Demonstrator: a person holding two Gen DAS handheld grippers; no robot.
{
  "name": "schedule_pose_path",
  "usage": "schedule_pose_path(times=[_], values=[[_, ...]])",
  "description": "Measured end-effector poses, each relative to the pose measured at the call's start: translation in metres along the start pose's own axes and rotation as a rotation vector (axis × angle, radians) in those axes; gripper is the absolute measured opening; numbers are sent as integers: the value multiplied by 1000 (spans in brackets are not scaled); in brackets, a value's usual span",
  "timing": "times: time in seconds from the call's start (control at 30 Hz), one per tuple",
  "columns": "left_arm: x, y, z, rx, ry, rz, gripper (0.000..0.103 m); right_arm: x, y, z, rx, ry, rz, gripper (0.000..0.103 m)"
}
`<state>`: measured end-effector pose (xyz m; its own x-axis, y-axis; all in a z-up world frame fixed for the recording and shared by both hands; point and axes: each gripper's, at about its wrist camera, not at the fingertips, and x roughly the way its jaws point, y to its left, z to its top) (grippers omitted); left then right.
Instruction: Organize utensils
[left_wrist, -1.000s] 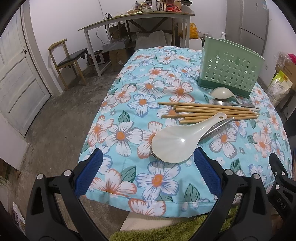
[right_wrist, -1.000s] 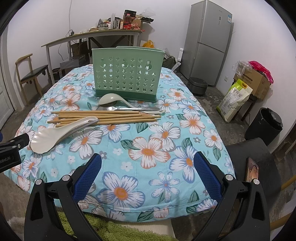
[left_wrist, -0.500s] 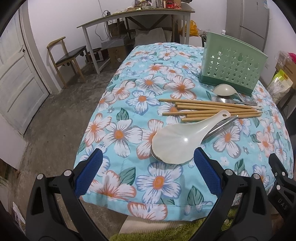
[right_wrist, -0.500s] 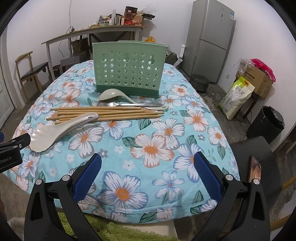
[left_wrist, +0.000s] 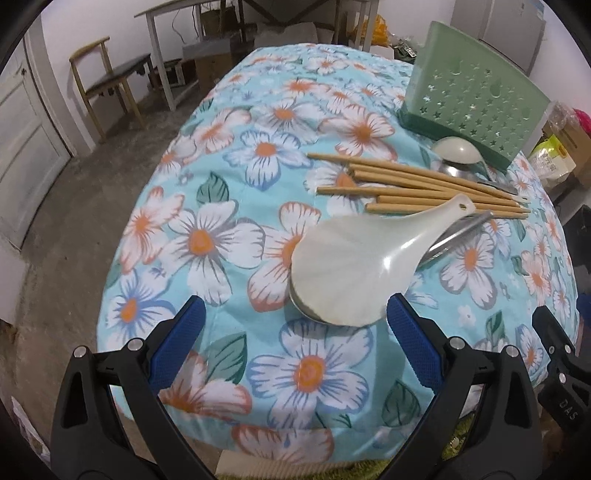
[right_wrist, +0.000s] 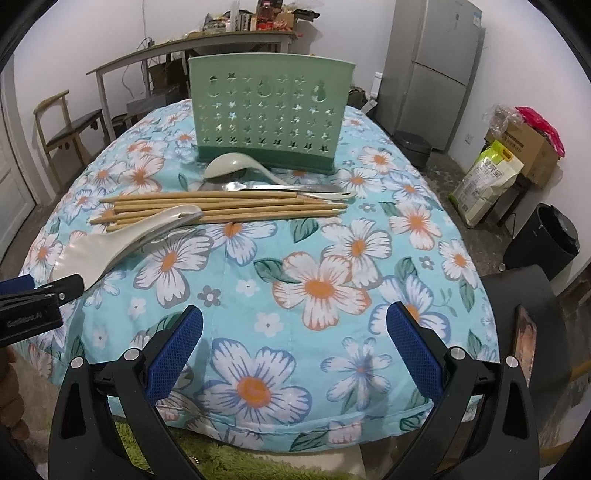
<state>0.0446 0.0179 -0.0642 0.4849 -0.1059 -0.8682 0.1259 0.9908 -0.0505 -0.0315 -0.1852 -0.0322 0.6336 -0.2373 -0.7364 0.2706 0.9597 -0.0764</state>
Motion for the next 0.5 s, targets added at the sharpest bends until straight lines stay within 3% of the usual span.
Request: schedule_pose_path(times=[0.5], values=[[15, 5, -2, 10, -8, -69, 95, 25, 16, 6, -14, 34, 71, 97]])
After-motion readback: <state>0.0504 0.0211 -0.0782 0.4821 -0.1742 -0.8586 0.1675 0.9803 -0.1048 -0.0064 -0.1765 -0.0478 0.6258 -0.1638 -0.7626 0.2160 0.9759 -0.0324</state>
